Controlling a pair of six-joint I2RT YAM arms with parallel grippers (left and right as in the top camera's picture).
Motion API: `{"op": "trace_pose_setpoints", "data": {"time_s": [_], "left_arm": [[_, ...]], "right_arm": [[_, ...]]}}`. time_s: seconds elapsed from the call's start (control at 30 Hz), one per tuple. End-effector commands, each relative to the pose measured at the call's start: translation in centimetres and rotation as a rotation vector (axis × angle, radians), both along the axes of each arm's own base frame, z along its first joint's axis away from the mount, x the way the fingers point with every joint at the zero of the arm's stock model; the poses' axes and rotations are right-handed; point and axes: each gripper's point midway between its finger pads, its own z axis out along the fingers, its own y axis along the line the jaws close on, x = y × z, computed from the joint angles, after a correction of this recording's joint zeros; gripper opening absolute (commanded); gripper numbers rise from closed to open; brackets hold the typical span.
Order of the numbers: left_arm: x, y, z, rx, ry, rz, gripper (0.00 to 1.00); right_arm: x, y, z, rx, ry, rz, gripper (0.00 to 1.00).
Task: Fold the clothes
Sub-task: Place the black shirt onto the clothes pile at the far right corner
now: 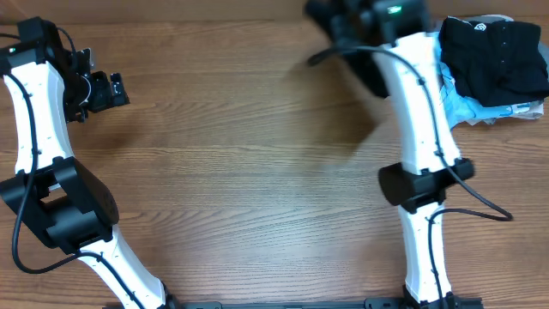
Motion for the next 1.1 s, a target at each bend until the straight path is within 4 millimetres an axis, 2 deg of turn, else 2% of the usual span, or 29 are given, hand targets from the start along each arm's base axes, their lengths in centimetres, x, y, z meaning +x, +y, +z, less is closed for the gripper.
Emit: {"op": "trace_pose_setpoints", "data": {"time_s": [0.0,0.23,0.33,0.4,0.53,0.7,0.77,0.83,0.93,1.07], "left_arm": [[0.4,-0.2,0.0,-0.013,-0.012,0.012,1.0],[0.8,-0.1,0.1,-0.016,-0.023,0.043,1.0],[1.0,0.0,0.2,-0.015,-0.032,0.051,1.0],[1.2,0.1,0.2,-0.014,-0.041,0.06,1.0],[1.6,0.2,0.3,-0.013,-0.058,0.078,1.0],[2.5,0.2,0.6,-0.005,-0.09,0.078,1.0],[2.9,0.1,0.7,0.0,-0.105,0.074,1.0],[3.2,0.0,0.8,0.002,-0.114,0.071,1.0],[3.7,-0.2,0.9,0.001,-0.132,0.084,1.0],[4.2,-0.7,1.1,-0.004,-0.144,0.098,1.0]], "right_arm": [[0.4,-5.6,5.2,-0.093,-0.155,-0.101,0.04],[2.4,-14.0,8.0,-0.17,-0.279,-0.241,0.04],[2.8,-17.5,9.3,-0.194,-0.332,-0.301,0.04],[2.8,-20.6,10.2,-0.211,-0.366,-0.349,0.04],[2.7,-24.7,10.3,-0.193,-0.388,-0.397,0.04],[2.8,-29.9,9.5,-0.17,-0.403,-0.439,0.04],[3.0,-32.1,8.7,-0.193,-0.393,-0.455,0.04],[3.3,-33.3,7.5,-0.198,-0.373,-0.456,0.04],[3.8,-34.4,5.1,-0.193,-0.33,-0.465,0.04],[4.6,-34.1,1.8,-0.179,-0.262,-0.448,0.04]]}}
